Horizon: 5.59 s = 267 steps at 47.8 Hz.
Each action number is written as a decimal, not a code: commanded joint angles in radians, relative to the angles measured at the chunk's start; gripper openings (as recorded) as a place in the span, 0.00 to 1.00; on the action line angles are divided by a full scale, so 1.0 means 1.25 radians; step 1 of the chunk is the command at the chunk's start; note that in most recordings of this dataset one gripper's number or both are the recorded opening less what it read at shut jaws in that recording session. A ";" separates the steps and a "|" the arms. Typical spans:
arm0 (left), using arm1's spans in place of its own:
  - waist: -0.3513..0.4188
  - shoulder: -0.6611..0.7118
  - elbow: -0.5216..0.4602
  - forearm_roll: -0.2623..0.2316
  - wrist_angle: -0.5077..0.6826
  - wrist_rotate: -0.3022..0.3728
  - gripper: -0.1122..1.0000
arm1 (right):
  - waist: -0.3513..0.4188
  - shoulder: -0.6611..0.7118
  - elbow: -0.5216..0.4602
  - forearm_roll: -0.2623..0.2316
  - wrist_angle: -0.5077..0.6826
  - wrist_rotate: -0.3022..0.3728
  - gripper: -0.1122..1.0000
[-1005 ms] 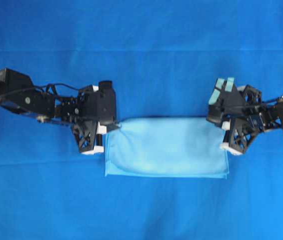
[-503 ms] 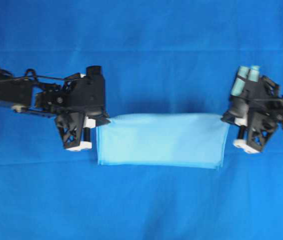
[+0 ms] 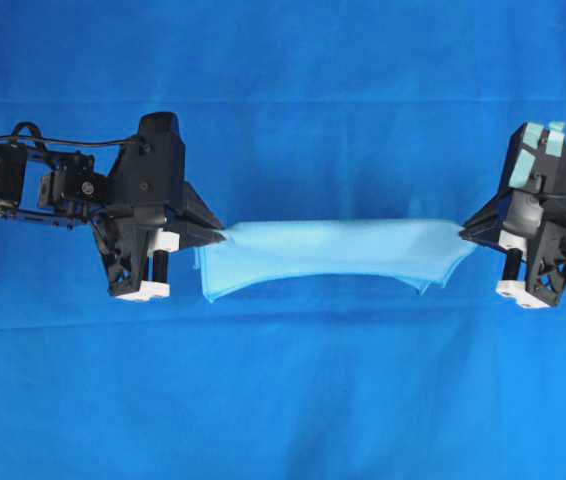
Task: Fold the light blue towel.
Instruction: 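Lift the towel and swing the right gripper toward the far side, then lay the towel down lengthwise, folding it in half with both grippers, then open both grippers and pull them back to the sides, then move both grippers to the strip's far end and pinch its corners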
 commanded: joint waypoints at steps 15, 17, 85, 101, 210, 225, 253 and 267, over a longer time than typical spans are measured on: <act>-0.060 0.050 -0.039 0.001 -0.135 0.002 0.13 | -0.167 0.027 -0.028 -0.097 0.000 -0.001 0.12; -0.067 0.065 -0.048 0.001 -0.152 0.002 0.13 | -0.199 0.032 -0.031 -0.112 -0.002 -0.002 0.12; -0.114 0.444 -0.457 0.001 -0.337 0.118 0.13 | -0.485 0.141 -0.103 -0.187 -0.158 -0.126 0.12; -0.112 0.567 -0.579 0.000 -0.347 0.102 0.13 | -0.485 0.091 -0.064 -0.177 -0.103 -0.144 0.12; -0.022 0.099 0.000 -0.001 -0.282 -0.097 0.85 | -0.335 0.086 -0.004 -0.161 -0.394 -0.145 0.60; 0.050 0.007 0.174 -0.001 -0.519 -0.034 0.85 | -0.333 -0.031 0.177 -0.144 -0.598 -0.103 0.60; 0.066 0.039 0.174 -0.001 -0.579 -0.025 0.85 | -0.367 -0.023 0.190 -0.133 -0.632 -0.104 0.60; 0.140 0.136 0.045 -0.001 -0.528 0.031 0.85 | -0.470 0.050 0.126 -0.162 -0.538 -0.115 0.60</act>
